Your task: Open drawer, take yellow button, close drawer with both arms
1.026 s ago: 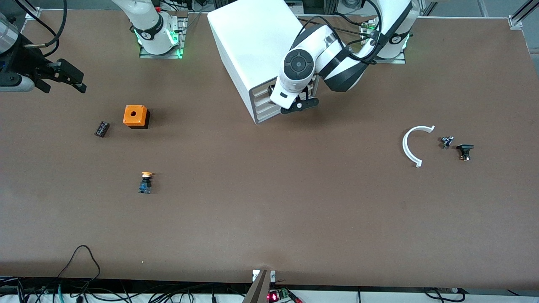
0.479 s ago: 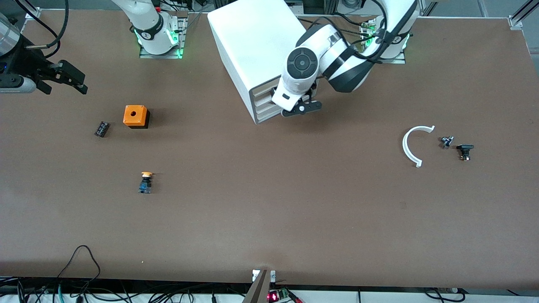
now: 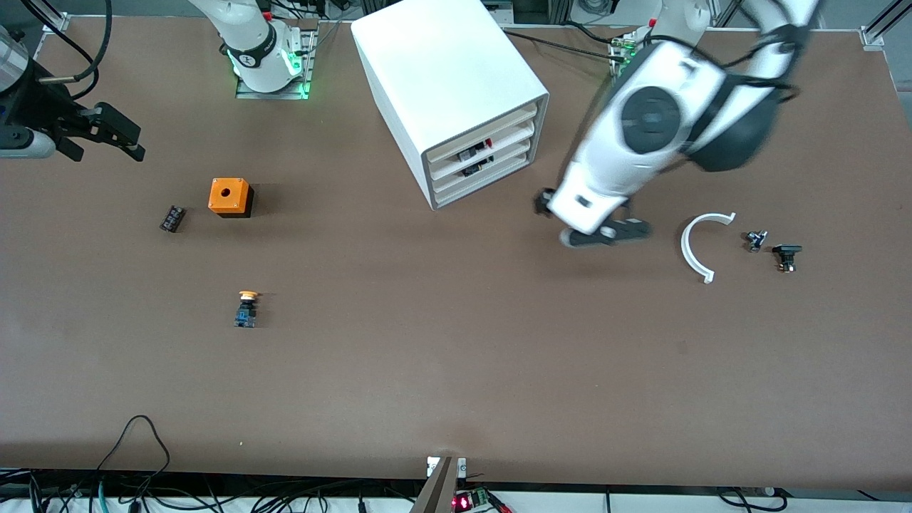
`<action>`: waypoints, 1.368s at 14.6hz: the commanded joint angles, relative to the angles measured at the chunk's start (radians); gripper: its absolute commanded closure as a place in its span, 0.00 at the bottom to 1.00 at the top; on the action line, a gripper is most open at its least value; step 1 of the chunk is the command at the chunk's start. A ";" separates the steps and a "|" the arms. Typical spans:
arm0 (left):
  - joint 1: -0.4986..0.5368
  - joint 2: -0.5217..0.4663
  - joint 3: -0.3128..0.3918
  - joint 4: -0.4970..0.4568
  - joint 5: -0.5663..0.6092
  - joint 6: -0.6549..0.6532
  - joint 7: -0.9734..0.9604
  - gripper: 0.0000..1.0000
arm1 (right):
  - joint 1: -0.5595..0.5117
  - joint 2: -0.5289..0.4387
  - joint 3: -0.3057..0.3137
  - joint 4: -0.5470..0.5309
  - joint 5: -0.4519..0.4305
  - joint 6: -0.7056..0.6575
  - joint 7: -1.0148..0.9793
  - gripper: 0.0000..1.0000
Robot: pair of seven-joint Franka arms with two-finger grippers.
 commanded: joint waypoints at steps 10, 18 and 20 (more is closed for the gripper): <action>-0.052 -0.349 0.510 -0.166 -0.106 -0.011 0.640 0.00 | -0.011 0.047 0.013 0.079 -0.017 -0.038 -0.004 0.01; -0.054 -0.372 0.469 -0.185 -0.066 -0.034 0.631 0.00 | -0.010 0.048 0.014 0.086 -0.027 -0.038 -0.004 0.01; -0.054 -0.372 0.463 -0.185 -0.066 -0.035 0.625 0.00 | -0.010 0.048 0.017 0.089 -0.037 -0.038 -0.006 0.01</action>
